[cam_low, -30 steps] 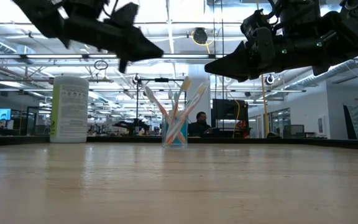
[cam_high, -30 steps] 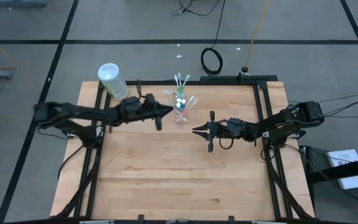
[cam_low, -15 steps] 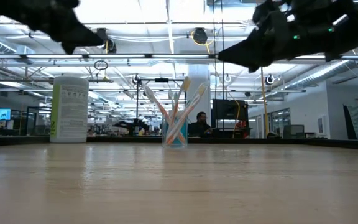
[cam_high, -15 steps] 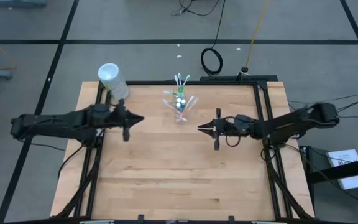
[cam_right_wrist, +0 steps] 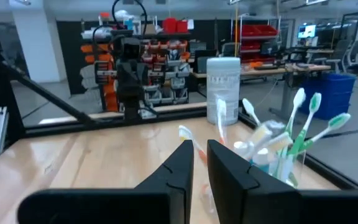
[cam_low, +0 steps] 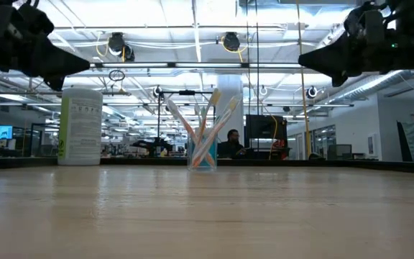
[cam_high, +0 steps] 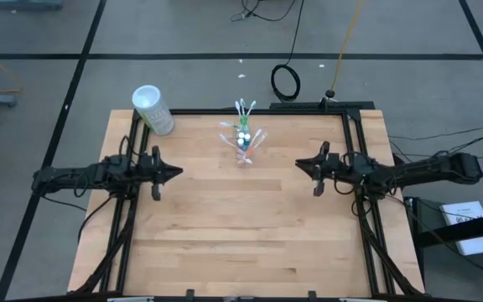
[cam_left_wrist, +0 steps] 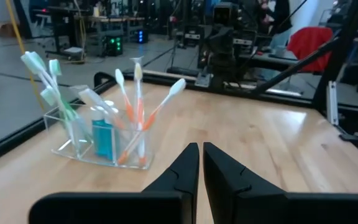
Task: Pick & Place toothbrushing station
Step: Return to Home Position
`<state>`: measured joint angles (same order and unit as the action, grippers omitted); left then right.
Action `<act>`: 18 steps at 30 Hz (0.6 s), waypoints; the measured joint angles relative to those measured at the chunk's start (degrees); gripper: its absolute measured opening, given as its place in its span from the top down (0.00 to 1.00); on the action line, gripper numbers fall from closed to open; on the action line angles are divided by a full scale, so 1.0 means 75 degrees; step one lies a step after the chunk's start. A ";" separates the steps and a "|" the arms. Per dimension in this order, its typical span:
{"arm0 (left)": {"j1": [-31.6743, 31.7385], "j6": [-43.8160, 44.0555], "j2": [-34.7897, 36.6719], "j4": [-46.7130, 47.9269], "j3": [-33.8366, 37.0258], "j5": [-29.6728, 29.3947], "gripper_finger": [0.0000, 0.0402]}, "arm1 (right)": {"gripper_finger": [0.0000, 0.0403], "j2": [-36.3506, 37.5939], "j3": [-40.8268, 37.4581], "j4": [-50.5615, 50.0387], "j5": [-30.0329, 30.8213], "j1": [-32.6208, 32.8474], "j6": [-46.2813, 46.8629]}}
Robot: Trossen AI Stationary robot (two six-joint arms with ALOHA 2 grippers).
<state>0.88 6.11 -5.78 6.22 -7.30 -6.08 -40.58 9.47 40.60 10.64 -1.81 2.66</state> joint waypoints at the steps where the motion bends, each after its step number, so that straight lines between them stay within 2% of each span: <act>1: -0.0038 0.0003 0.0154 0.0004 0.0088 0.0006 0.94 | 0.90 0.0196 -0.0001 -0.0261 -0.0017 0.0001 0.0010; 6: -0.0169 0.0006 0.0746 0.0446 0.0281 0.0013 0.94 | 0.90 0.1124 -0.0006 -0.1408 -0.0022 0.0001 0.0004; 9: -0.0256 -0.0008 0.0733 0.0513 0.0346 0.0015 0.94 | 0.90 0.1592 -0.0018 -0.1837 -0.0022 0.0001 0.0171; 18: -0.0641 -0.0050 0.0731 0.0389 0.0398 0.0032 0.94 | 0.90 0.2868 -0.0873 -0.1883 -0.0185 0.0003 0.0355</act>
<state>-3.93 5.73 -0.30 9.14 -4.32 -5.84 -19.07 2.93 26.48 9.25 -1.79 5.33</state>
